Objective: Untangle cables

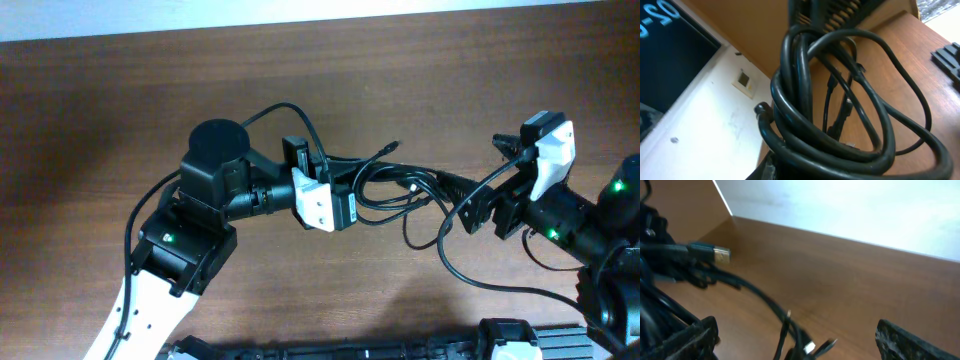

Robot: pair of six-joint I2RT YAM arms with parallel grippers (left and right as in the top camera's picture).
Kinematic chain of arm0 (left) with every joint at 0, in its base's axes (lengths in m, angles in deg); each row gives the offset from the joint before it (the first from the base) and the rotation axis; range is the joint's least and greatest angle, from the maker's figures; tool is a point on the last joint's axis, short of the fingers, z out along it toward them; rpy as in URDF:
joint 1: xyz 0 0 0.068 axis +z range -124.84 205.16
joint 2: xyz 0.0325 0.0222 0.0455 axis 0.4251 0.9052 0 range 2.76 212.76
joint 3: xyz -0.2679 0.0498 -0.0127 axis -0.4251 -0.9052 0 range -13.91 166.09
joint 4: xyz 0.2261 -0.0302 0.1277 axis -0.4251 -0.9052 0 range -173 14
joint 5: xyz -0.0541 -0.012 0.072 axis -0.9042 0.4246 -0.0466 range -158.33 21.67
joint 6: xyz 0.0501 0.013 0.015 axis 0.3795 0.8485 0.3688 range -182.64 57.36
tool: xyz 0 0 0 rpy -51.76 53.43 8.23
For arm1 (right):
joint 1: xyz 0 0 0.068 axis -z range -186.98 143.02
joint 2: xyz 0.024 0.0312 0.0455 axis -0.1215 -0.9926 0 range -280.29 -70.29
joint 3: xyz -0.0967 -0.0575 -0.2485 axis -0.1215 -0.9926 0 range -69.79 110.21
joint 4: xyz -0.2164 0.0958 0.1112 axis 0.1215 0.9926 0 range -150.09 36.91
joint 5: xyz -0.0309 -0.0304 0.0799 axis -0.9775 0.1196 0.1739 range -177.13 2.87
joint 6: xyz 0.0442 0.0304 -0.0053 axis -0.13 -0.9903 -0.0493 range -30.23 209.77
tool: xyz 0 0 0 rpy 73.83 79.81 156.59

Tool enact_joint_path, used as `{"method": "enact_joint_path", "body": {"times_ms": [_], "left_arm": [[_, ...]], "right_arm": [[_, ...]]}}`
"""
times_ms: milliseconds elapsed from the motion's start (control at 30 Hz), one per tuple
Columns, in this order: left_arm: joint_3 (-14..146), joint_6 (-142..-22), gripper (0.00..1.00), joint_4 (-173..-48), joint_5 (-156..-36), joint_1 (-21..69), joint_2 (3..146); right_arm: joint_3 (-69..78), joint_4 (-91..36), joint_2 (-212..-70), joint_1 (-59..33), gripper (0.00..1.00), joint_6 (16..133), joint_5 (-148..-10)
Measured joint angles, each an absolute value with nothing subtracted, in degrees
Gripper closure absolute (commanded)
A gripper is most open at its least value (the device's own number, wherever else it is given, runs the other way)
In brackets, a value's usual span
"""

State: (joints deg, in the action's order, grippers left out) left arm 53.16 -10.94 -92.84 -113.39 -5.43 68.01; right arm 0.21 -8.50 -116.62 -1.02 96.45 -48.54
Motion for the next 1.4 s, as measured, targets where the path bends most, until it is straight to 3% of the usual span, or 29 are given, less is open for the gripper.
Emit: {"method": "enact_joint_path", "body": {"times_ms": [433,633,933,1400], "left_arm": [[53.16,-10.96,1.00,-90.09,-109.11,-5.43,68.01],[53.16,-12.12,1.00,-86.72,-108.41,-5.41,68.01],[53.16,-13.39,1.00,-86.42,-114.96,-5.43,68.01],[53.16,-13.58,1.00,-85.02,-114.40,-5.43,68.01]], "right_arm": [[0.23,-2.84,-116.62,-1.02,0.01,97.46,-48.54],[0.23,-2.79,-116.62,-1.02,0.01,99.84,-42.09],[0.23,-3.14,-116.62,-1.02,0.01,100.78,-35.12],[0.23,-3.06,-116.62,-1.02,0.01,100.91,-33.66]]}}
